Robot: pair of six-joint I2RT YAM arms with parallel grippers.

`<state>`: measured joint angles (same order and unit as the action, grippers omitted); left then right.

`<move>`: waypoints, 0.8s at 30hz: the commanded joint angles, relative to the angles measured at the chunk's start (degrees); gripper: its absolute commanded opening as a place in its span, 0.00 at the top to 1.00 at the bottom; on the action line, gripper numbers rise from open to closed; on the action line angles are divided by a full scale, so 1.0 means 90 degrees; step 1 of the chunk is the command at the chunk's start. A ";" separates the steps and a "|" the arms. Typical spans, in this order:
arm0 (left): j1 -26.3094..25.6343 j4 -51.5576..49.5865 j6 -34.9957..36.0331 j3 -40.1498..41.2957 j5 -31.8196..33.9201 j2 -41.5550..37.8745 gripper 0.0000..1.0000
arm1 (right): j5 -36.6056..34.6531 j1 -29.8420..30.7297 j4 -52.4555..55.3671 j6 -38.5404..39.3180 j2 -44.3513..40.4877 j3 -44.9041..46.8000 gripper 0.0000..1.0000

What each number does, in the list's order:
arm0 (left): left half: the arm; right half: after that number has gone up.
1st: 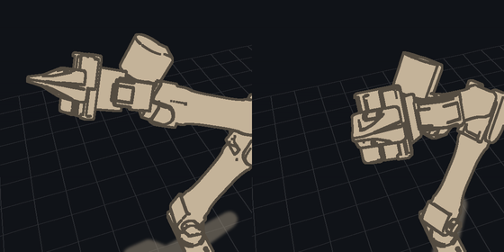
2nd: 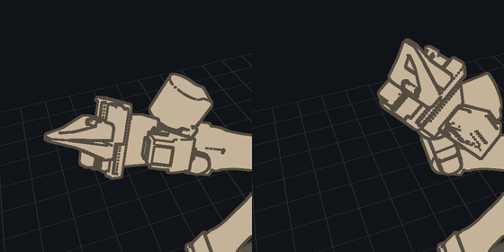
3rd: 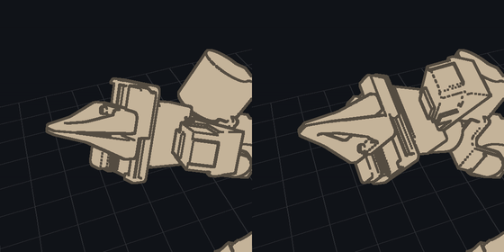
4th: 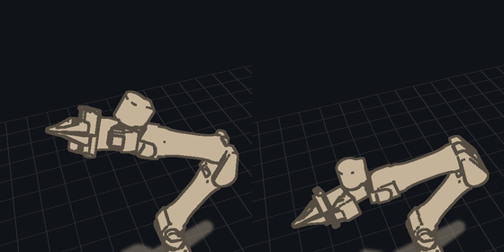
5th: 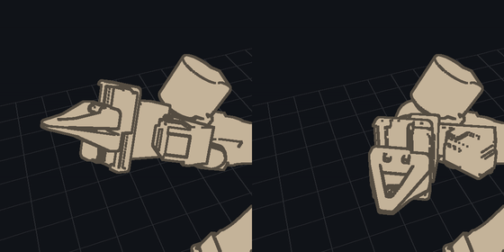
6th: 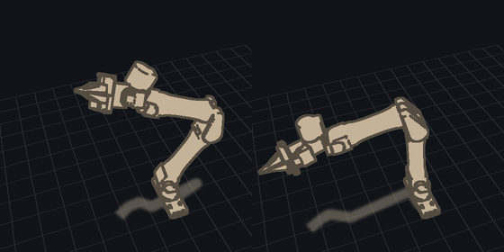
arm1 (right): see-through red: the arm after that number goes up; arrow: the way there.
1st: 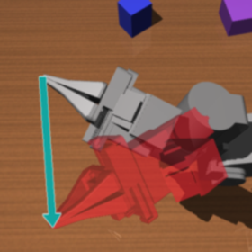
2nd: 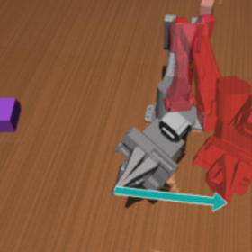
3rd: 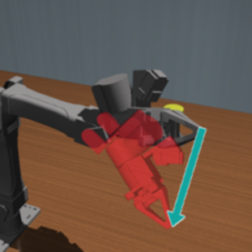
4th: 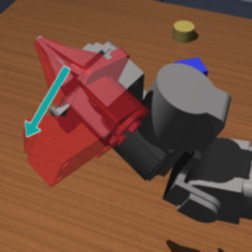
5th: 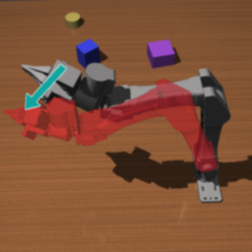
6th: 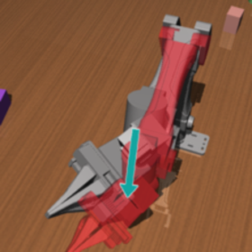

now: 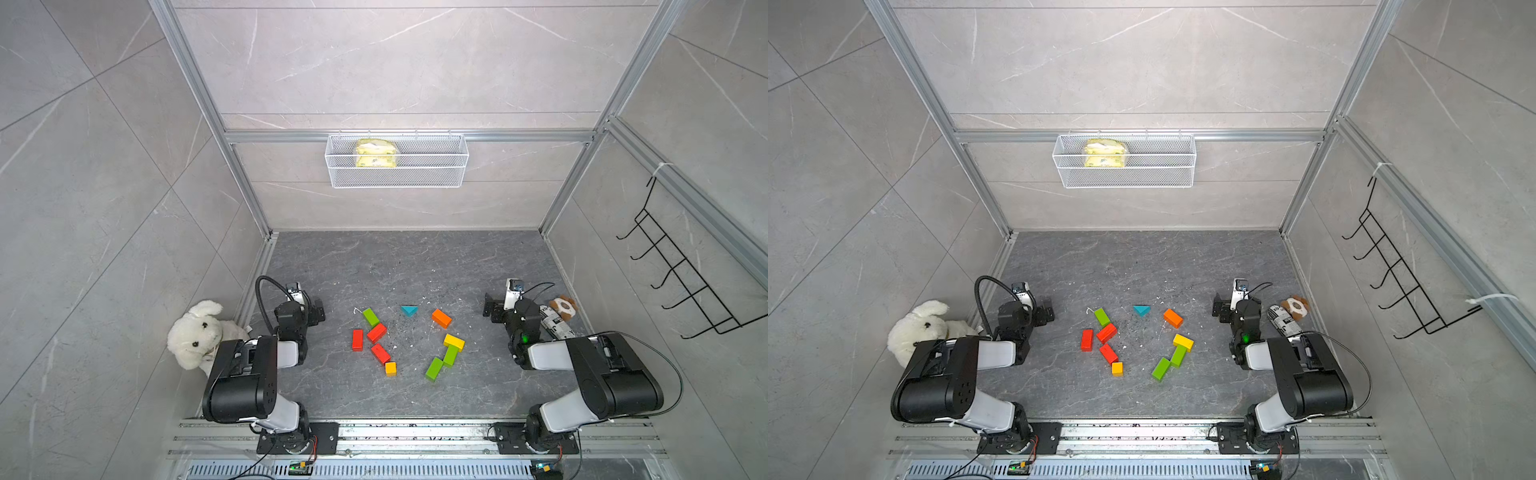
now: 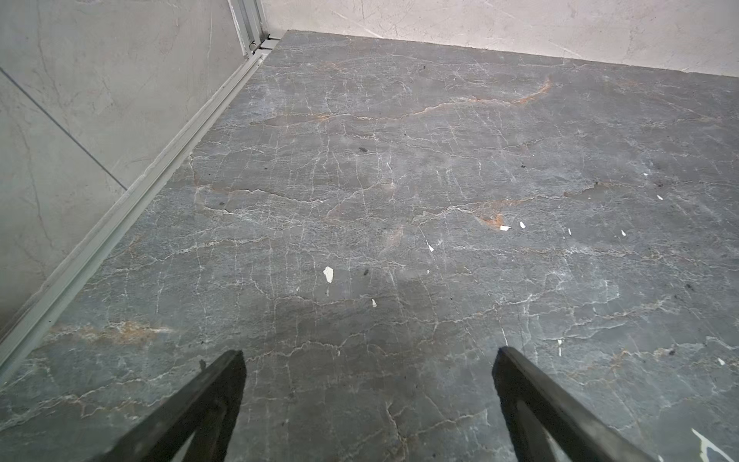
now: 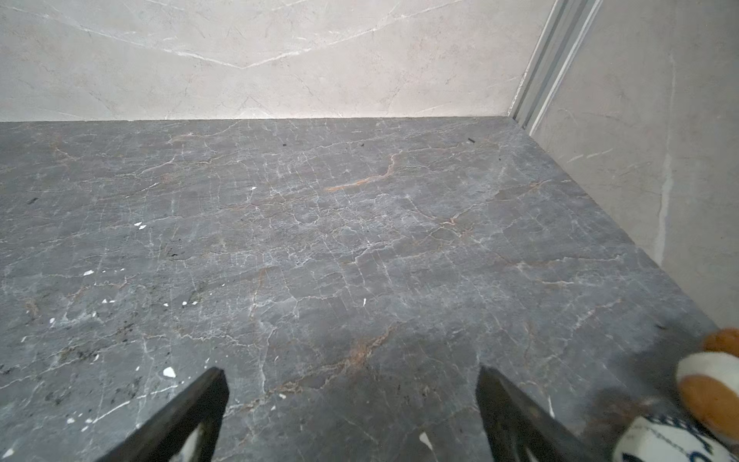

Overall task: Assemble a heart with building blocks
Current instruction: Adjust the building block at the center of the board.

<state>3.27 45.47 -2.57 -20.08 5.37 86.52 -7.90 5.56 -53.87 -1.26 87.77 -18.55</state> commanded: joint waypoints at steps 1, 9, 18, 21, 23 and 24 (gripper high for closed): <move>0.0031 0.0299 0.0129 -0.0059 -0.0069 -0.0063 0.00 | 0.0162 0.0041 -0.0089 0.0140 0.0014 -0.0105 0.00; -0.0005 0.0292 0.0128 -0.0062 -0.0052 -0.0063 0.00 | 0.0165 0.0040 -0.0080 0.0137 0.0021 -0.0106 0.00; -0.0031 0.0292 0.0149 -0.0078 -0.0001 -0.0053 0.00 | 0.0165 0.0046 -0.0087 0.0135 0.0023 -0.0107 0.00; -0.0040 -0.0267 0.0040 -0.0343 0.0365 -0.0382 0.00 | -0.0474 0.0046 0.1437 -0.0063 -0.0864 -0.0537 0.00; -0.0051 -0.2611 -0.0263 -0.1371 0.1030 -0.1075 0.00 | -0.1361 0.0046 0.4329 -0.0856 -0.1833 -0.1744 0.00; -0.0055 -0.3301 -0.0641 -0.1766 0.1579 -0.1345 0.00 | -0.1840 0.0046 0.6187 -0.1738 -0.2068 -0.2694 0.00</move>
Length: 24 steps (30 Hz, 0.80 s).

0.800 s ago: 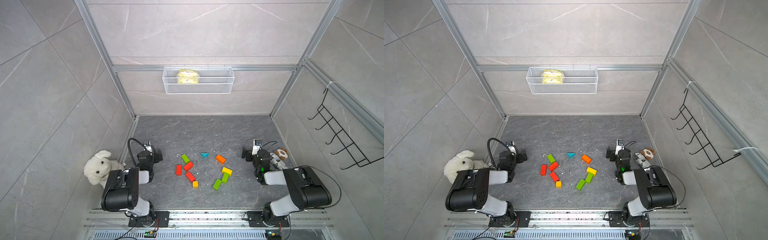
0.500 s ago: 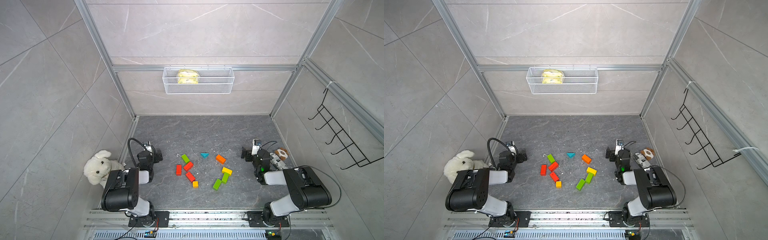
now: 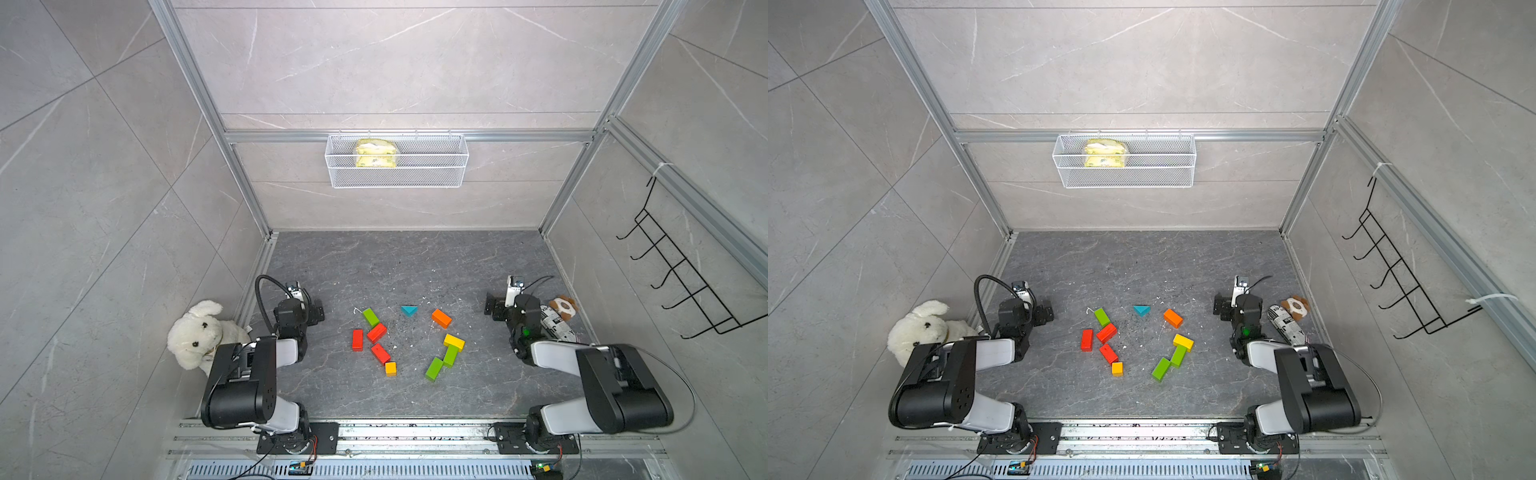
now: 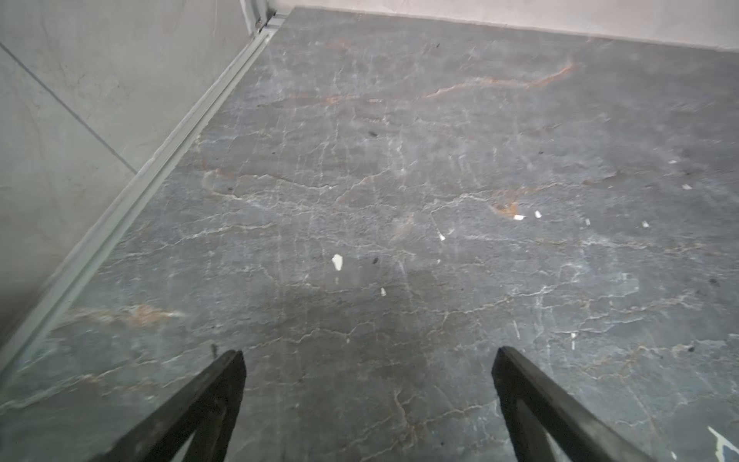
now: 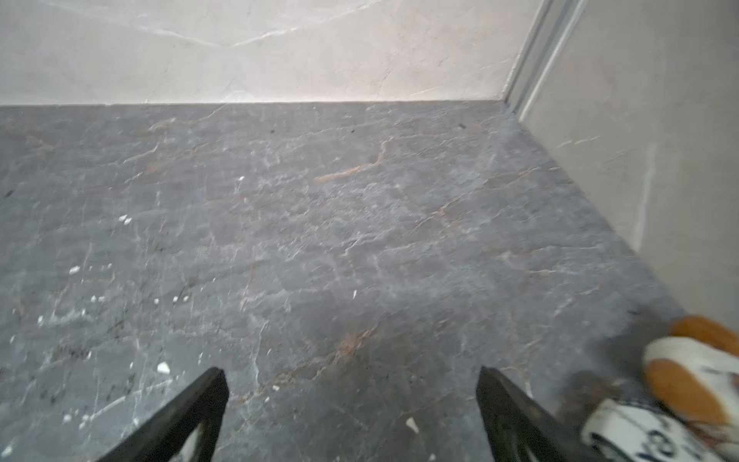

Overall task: Assemble a heart with building blocks
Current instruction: Adjust the building block at the center of the board.

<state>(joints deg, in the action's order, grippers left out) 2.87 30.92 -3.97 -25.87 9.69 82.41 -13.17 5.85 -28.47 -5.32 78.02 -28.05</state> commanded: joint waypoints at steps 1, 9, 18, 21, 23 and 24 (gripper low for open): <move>0.0000 -0.2430 -0.1009 -0.1544 0.1358 -0.1100 0.01 | -0.1328 0.0014 0.4629 -0.1838 -0.0993 -0.2410 0.00; -0.1691 -0.5457 -0.3051 -0.2657 0.0325 -0.2228 0.22 | -0.0128 0.1123 0.7255 -0.2831 -0.0224 -0.3505 0.08; -0.4260 -0.5958 -0.3187 -0.2682 0.0484 -0.1763 0.27 | 0.0392 0.3326 0.6835 -0.2140 0.0026 -0.2916 0.10; -0.4285 -0.5935 -0.3283 -0.2620 0.0461 -0.1628 0.28 | 0.1624 0.3286 0.6904 -0.1548 0.0869 -0.3426 0.23; -0.4290 -0.5999 -0.3309 -0.2613 0.0528 -0.1655 0.29 | 0.1828 0.3281 0.6901 -0.1323 0.1400 -0.3663 0.27; -0.4287 -0.6062 -0.3338 -0.2606 0.0597 -0.1703 0.29 | 0.1807 0.3275 0.6934 -0.1196 0.1648 -0.3797 0.27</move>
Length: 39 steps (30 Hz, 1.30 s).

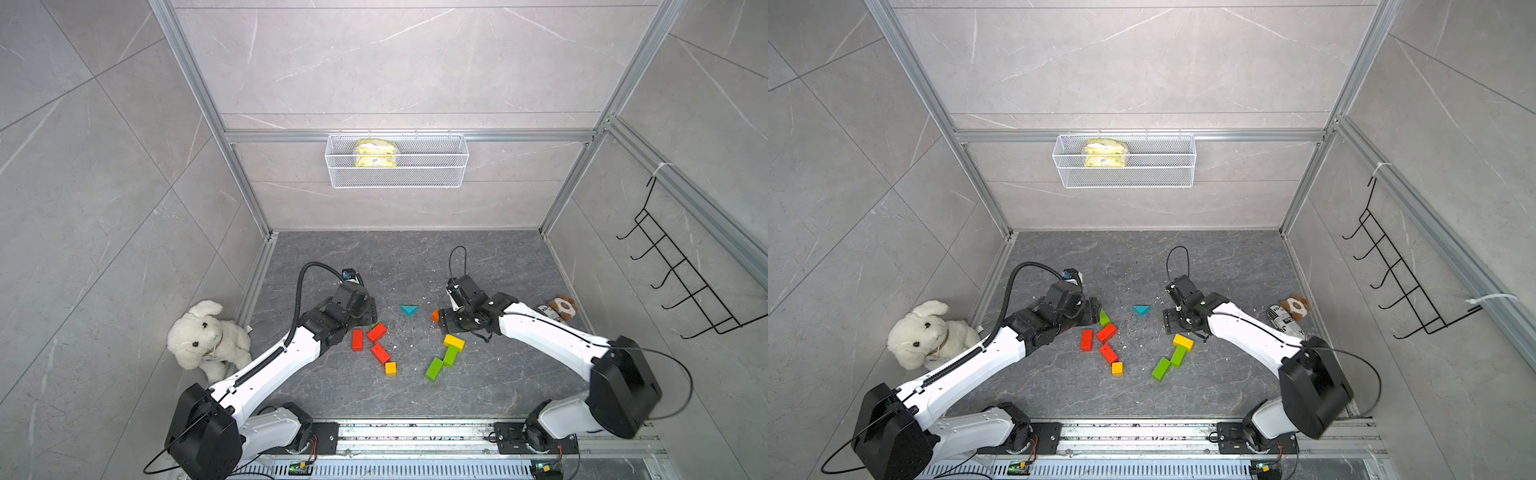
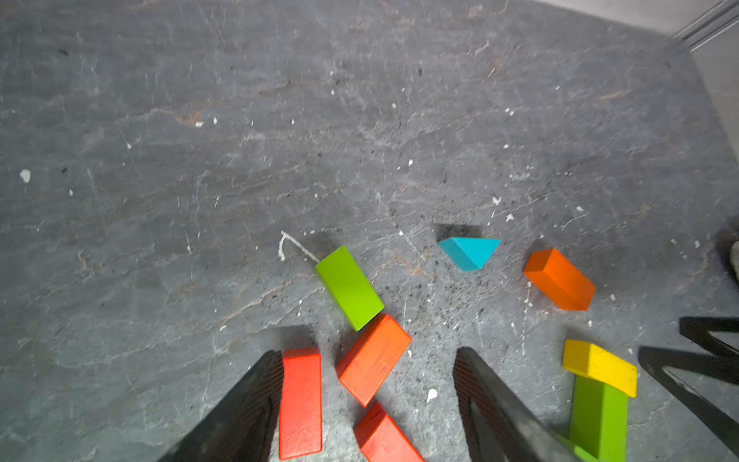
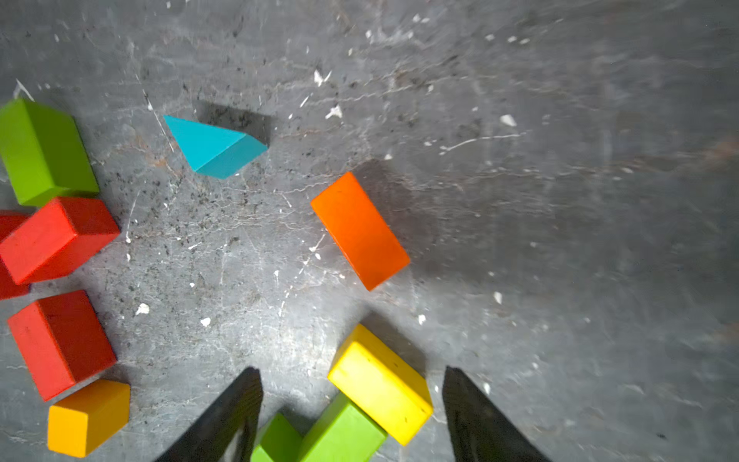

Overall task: Assemble a heart with building blocks
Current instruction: Adjust the building block at the center of the board.

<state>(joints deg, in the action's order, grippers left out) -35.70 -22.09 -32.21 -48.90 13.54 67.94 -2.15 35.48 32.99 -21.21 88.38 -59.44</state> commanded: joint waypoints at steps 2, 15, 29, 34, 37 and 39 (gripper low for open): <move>-0.0006 -0.0286 -0.0249 -0.0028 0.0239 -0.0163 0.29 | 0.0419 -0.0057 0.0206 0.0750 0.0884 -0.0614 0.27; -0.0003 -0.0452 -0.0494 -0.0158 0.0235 0.0054 0.32 | -0.0198 -0.0227 0.0431 0.1207 0.2342 -0.1582 0.37; -0.0006 -0.0524 -0.0611 -0.0150 0.0249 0.0042 0.33 | -0.0200 -0.0183 0.0823 -0.0236 0.2159 -0.1769 0.88; -0.0001 -0.0478 -0.0686 -0.0152 0.0152 0.0234 0.34 | -0.0149 -0.0168 0.0804 -0.1598 0.2431 -0.2038 0.85; -0.0005 -0.0488 -0.0636 -0.0161 0.0116 0.0226 0.34 | -0.0151 -0.0171 0.0835 -0.1798 0.2649 -0.2237 0.76; -0.0007 -0.0526 -0.0611 -0.0147 0.0143 0.0183 0.34 | -0.0167 -0.0166 0.0860 -0.1809 0.2663 -0.2282 0.66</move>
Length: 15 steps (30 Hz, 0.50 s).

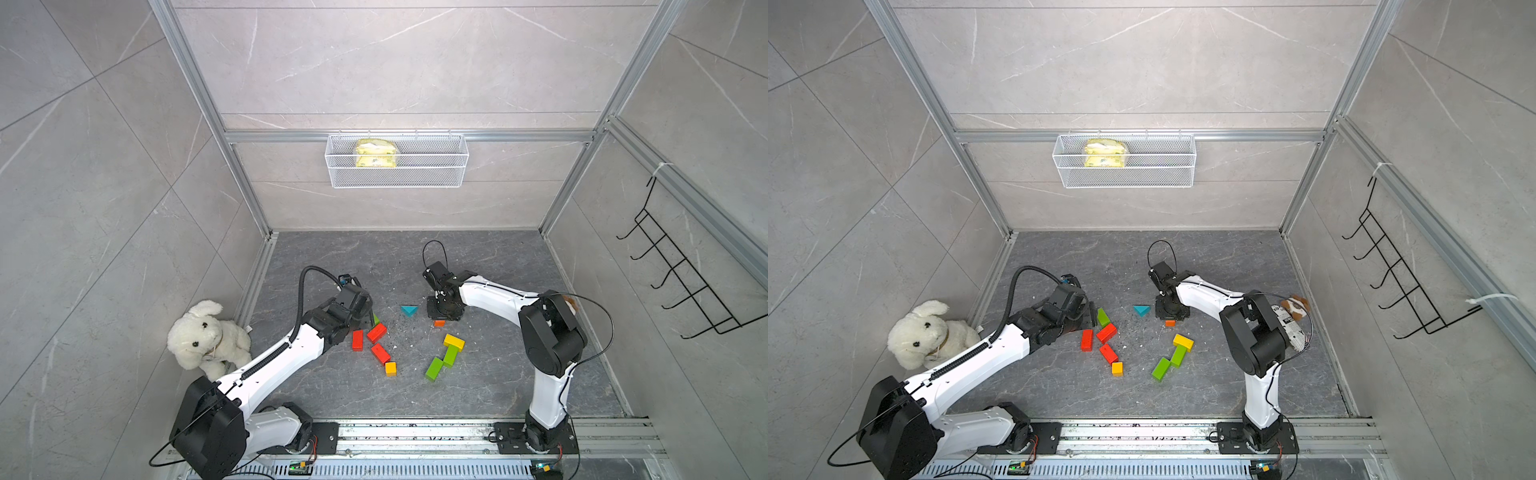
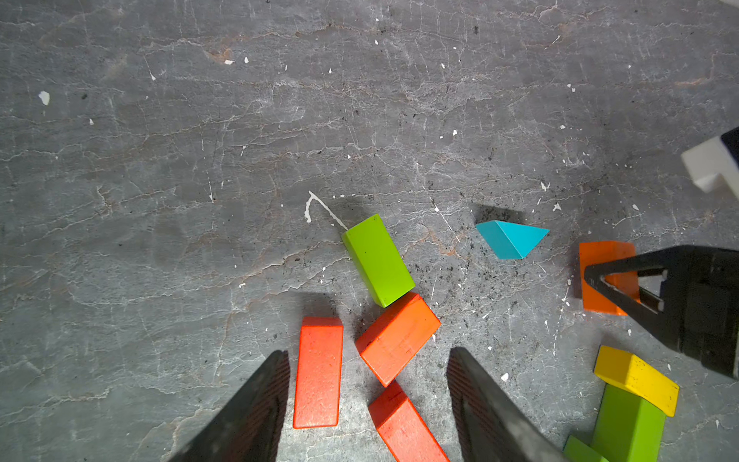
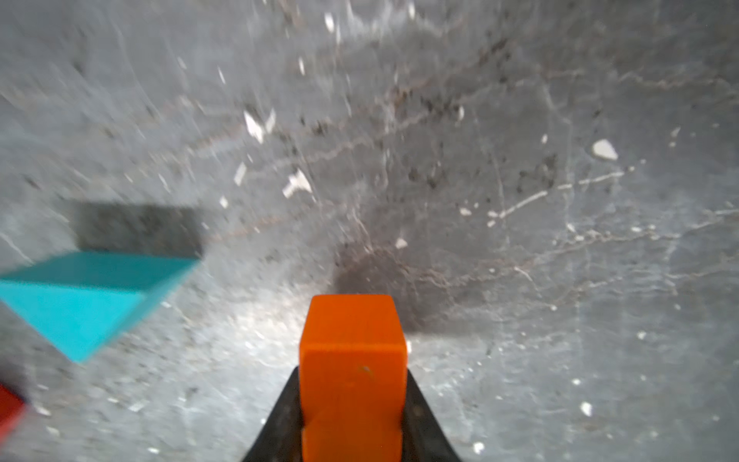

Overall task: Assemble a heart with building blocks
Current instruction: Adjust the building block at the center of the board.

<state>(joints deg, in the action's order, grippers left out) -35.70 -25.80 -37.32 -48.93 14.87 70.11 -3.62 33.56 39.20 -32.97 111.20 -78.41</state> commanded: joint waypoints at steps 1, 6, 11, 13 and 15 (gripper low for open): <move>0.0001 -0.0133 -0.0027 -0.0150 -0.0002 -0.0070 0.34 | -0.0018 0.0042 0.0187 -0.0489 0.0077 -0.0169 0.62; 0.0000 -0.0134 0.0001 -0.0077 0.0037 -0.0076 0.34 | -0.0038 0.0039 0.0219 -0.0368 -0.0332 0.0079 0.48; -0.0005 -0.0126 -0.0044 -0.0082 0.0075 0.0001 0.34 | -0.0060 0.0024 0.0223 -0.0134 -0.0460 0.0279 0.47; -0.0007 -0.0136 -0.0047 -0.0113 0.0090 0.0013 0.34 | -0.0050 -0.0031 0.0218 -0.0085 -0.0428 0.0282 0.54; 0.0001 -0.0165 -0.0035 -0.0148 0.0119 0.0006 0.34 | 0.0089 -0.0069 0.0174 -0.0016 -0.0363 0.0232 0.56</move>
<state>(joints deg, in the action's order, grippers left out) -35.70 -25.93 -37.32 -48.93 14.96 70.13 -3.51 33.39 39.68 -34.33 108.66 -76.69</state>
